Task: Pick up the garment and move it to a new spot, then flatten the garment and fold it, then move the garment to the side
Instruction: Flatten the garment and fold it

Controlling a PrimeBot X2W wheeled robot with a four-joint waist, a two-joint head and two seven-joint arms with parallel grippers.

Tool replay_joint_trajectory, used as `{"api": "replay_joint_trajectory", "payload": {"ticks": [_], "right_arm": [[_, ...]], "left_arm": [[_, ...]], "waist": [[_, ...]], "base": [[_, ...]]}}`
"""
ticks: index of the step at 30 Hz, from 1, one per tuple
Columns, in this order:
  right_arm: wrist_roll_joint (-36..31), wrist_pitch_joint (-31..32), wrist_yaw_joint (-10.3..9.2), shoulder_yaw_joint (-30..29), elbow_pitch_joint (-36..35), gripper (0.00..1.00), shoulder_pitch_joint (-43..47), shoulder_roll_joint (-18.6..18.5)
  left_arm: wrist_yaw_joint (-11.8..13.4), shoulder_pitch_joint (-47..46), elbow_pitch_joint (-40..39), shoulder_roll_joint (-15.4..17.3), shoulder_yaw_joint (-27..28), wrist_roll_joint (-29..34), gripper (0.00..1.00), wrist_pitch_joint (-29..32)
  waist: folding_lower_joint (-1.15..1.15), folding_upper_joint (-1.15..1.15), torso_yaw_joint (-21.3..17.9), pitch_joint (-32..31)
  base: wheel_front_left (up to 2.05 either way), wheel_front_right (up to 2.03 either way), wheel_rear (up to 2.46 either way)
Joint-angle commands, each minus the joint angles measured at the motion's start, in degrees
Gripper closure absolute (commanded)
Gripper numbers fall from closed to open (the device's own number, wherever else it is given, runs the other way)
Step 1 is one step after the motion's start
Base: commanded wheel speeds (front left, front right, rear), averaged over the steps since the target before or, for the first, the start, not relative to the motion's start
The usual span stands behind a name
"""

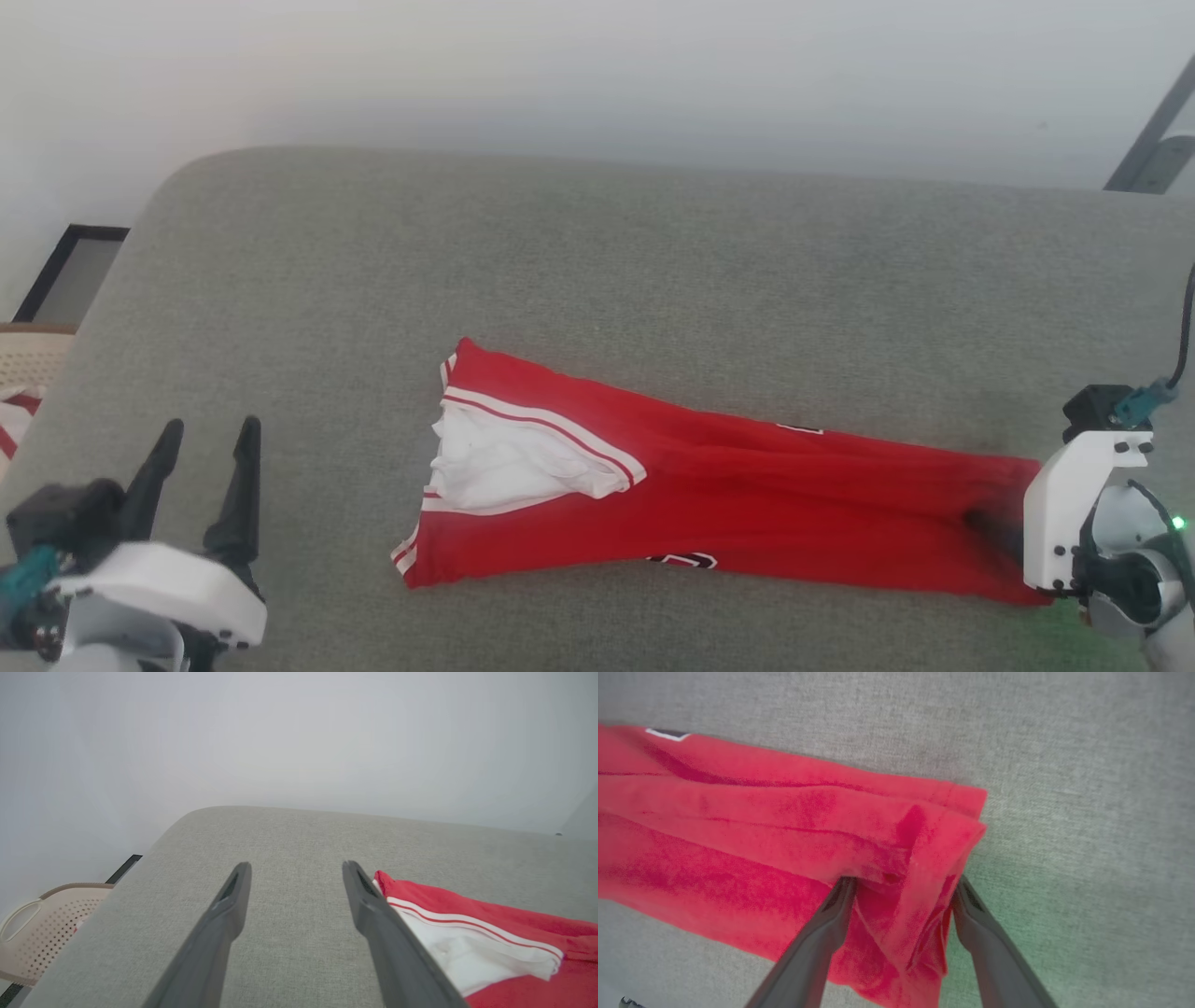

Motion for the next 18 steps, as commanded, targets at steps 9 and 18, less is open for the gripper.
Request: {"api": "replay_joint_trajectory", "payload": {"ticks": [9, 18], "right_arm": [[3.3, -1.2, -0.03, 4.5, 6.6, 1.00, -2.9, 1.4], [7.2, -5.1, -0.07, 6.1, 8.1, 1.00, -5.4, -1.5]], "left_arm": [[-9.5, 7.9, 0.5, -12.4, 16.3, 13.4, 0.00, -0.2], [-18.4, 9.3, 3.0, -21.8, 27.4, 22.1, 0.00, -0.2]], "waist": [[0.00, 0.00, 1.7, 0.8], [0.00, 0.00, 1.4, 0.9]], "base": [[0.00, 0.00, 0.00], [0.00, 0.00, 0.00]]}}
